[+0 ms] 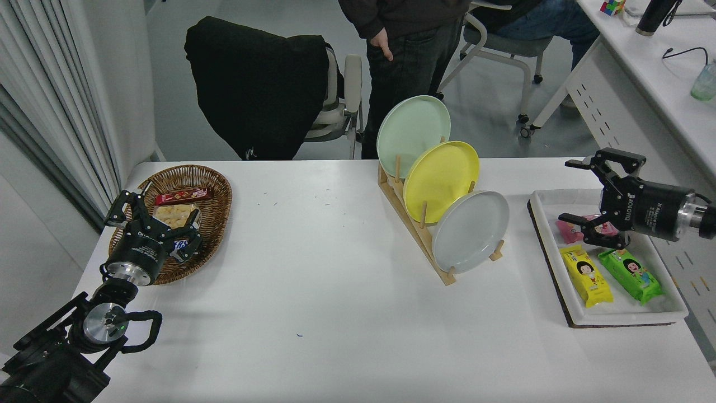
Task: Place the plate on the table
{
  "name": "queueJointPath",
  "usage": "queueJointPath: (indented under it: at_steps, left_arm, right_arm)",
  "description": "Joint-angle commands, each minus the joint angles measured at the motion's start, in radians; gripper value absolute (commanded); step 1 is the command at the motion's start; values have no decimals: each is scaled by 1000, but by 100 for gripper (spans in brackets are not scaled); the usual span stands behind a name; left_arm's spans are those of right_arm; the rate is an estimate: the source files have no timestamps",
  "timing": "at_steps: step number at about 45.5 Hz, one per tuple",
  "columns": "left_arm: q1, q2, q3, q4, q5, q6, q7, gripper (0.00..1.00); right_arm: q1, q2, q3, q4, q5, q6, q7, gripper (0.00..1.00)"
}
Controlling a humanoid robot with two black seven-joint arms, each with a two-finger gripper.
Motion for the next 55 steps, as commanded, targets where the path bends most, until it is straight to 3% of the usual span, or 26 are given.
queueJointPath:
  at_steps: [1,7,48,55]
  left_arm:
    - [0,0,0,1,0,1,0,98]
    - [0,0,-1,1,0,-1,0,98]
    - [0,0,0,-1,0,1,0,98]
    - [0,0,0,1,0,1,0,98]
  right_arm:
    - [-2,-2,17,-3,-15,3,1,100]
    - [-36,-18,26,-3,-18,49,-1,100]
    - [-31,-49,37,-26,-50,49,-10,100]
    - [-7,-52,31,-14,-46,-56,-10,100]
